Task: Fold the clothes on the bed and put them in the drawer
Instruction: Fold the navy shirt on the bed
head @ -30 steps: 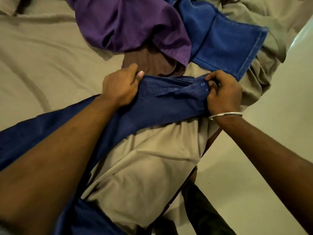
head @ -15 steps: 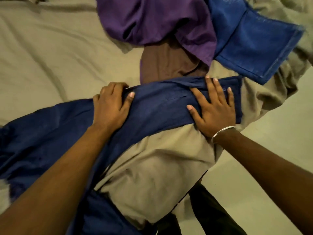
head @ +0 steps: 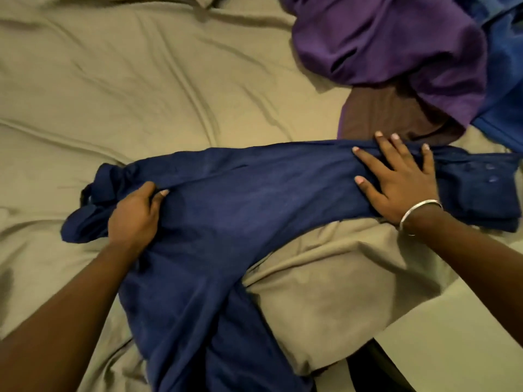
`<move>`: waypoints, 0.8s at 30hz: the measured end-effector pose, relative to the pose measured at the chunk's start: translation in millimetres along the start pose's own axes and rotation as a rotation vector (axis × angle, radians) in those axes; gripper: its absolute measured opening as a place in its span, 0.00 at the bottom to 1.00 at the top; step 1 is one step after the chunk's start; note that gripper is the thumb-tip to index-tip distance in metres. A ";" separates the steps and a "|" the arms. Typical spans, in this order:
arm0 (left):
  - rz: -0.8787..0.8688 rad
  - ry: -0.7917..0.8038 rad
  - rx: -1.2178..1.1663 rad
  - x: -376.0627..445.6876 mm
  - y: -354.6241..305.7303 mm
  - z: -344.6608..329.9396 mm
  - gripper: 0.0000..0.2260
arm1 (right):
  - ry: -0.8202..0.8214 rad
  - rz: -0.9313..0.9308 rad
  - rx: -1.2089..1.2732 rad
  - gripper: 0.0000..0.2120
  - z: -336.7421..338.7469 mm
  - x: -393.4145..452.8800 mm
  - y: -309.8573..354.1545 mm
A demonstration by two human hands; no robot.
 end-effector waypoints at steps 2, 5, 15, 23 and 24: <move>-0.057 -0.022 -0.012 11.0 0.1 8.6 0.16 | -0.001 -0.055 0.003 0.28 2.6 -1.6 -4.6; -0.075 -0.043 -0.012 37.6 1.7 22.5 0.18 | 0.013 -0.076 -0.005 0.29 3.1 -0.3 -4.9; -0.104 -0.029 0.182 137.1 -22.9 26.9 0.20 | -0.019 -0.165 -0.042 0.31 -9.6 1.9 -9.6; -0.189 -0.093 0.261 105.5 -10.6 -7.7 0.19 | 0.003 -0.187 -0.027 0.32 -14.3 3.3 -7.9; -0.173 -0.129 0.272 96.7 -6.8 -5.1 0.19 | 0.003 -0.187 -0.025 0.32 -13.2 3.3 -8.3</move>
Point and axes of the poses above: each hand's wrist, its own x-axis towards the middle knuckle, its own z-axis out of the back of the hand, y = z × x, the point moved 4 cm from there along x, towards the middle knuckle, and after that the axes turned 10 degrees about x, right-handed, at the moved point
